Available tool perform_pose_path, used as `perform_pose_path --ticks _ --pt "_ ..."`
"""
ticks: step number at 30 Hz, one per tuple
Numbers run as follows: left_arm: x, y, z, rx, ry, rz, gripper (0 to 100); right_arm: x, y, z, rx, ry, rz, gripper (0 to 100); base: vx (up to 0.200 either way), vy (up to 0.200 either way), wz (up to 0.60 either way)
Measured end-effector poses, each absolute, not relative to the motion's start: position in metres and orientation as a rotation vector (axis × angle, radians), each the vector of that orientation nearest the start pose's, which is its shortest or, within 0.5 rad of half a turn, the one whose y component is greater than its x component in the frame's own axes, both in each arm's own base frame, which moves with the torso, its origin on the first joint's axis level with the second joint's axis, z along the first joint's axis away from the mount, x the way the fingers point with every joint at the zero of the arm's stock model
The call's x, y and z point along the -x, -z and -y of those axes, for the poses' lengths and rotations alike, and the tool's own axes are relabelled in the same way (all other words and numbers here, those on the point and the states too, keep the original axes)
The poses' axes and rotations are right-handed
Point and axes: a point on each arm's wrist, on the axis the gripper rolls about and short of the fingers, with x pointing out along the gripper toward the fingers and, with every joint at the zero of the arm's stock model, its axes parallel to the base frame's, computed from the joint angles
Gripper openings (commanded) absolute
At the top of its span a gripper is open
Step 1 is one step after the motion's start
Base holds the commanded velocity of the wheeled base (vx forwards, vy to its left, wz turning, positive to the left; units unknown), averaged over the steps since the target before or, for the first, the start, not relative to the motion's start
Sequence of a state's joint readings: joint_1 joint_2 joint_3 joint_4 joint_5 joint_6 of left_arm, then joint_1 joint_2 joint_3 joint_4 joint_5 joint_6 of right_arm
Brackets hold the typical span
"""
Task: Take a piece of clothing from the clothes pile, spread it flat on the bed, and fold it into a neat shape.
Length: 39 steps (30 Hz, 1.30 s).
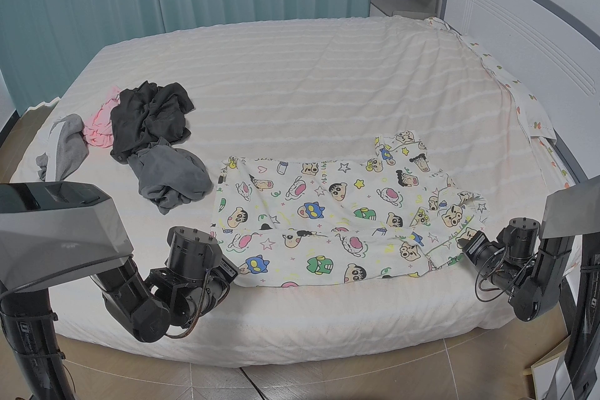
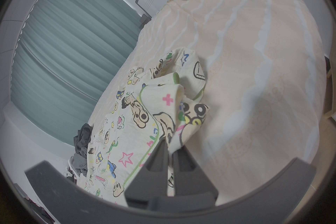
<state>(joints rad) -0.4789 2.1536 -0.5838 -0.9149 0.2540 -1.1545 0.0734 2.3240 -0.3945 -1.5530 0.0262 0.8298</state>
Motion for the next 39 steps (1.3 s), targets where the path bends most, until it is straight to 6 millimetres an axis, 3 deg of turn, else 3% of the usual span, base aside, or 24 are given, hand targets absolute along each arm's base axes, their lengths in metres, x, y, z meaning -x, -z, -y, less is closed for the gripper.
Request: perform_pose_path --ticks 26,39 --pt "-0.269 -0.022 0.134 0.86 -0.158 -0.668 0 -0.254 -0.011 -0.02 -0.845 0.102 -0.477 0 0.0 0.0 0.0" --pt "-0.258 -0.024 0.131 0.854 -0.158 -0.684 0 -0.248 -0.019 -0.02 -0.855 0.094 -0.464 0 0.0 0.0 0.0"
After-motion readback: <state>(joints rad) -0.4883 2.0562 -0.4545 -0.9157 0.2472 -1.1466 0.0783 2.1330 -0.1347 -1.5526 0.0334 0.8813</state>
